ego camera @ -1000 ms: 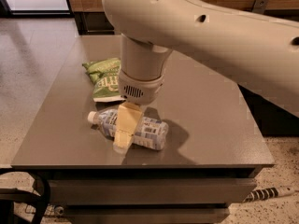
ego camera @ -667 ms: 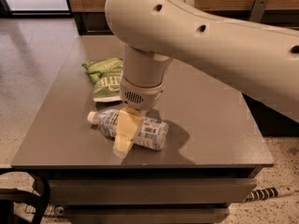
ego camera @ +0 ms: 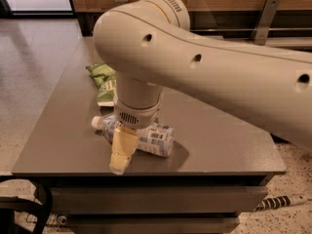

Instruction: Place blue plastic bottle upright

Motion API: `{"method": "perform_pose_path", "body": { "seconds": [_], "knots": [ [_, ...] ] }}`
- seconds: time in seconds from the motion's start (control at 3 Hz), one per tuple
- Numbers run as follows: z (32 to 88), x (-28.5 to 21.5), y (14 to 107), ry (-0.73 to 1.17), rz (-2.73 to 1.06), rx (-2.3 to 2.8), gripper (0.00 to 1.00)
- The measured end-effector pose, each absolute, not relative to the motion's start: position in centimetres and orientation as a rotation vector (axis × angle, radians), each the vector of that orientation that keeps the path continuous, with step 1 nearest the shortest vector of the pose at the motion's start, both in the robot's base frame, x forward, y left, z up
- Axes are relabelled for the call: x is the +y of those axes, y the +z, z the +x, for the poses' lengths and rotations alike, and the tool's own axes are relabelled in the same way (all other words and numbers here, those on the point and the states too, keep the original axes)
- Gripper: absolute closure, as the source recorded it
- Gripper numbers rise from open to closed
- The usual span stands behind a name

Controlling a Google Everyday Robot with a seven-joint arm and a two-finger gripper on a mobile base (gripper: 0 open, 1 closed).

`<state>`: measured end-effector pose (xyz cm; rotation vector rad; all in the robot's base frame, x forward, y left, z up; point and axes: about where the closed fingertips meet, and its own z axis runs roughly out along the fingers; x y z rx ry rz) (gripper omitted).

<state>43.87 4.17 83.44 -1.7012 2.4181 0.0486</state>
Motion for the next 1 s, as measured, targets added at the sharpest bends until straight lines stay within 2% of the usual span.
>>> {"method": "perform_pose_path", "body": {
  "seconds": [0.33, 0.67, 1.0],
  "knots": [
    [43.98, 5.69, 82.72, 0.012, -1.740, 2.386, 0.16],
    [43.91, 5.68, 82.91, 0.007, -1.738, 2.382, 0.47],
    [43.86, 5.68, 83.03, 0.004, -1.737, 2.379, 0.71]
  ]
}}
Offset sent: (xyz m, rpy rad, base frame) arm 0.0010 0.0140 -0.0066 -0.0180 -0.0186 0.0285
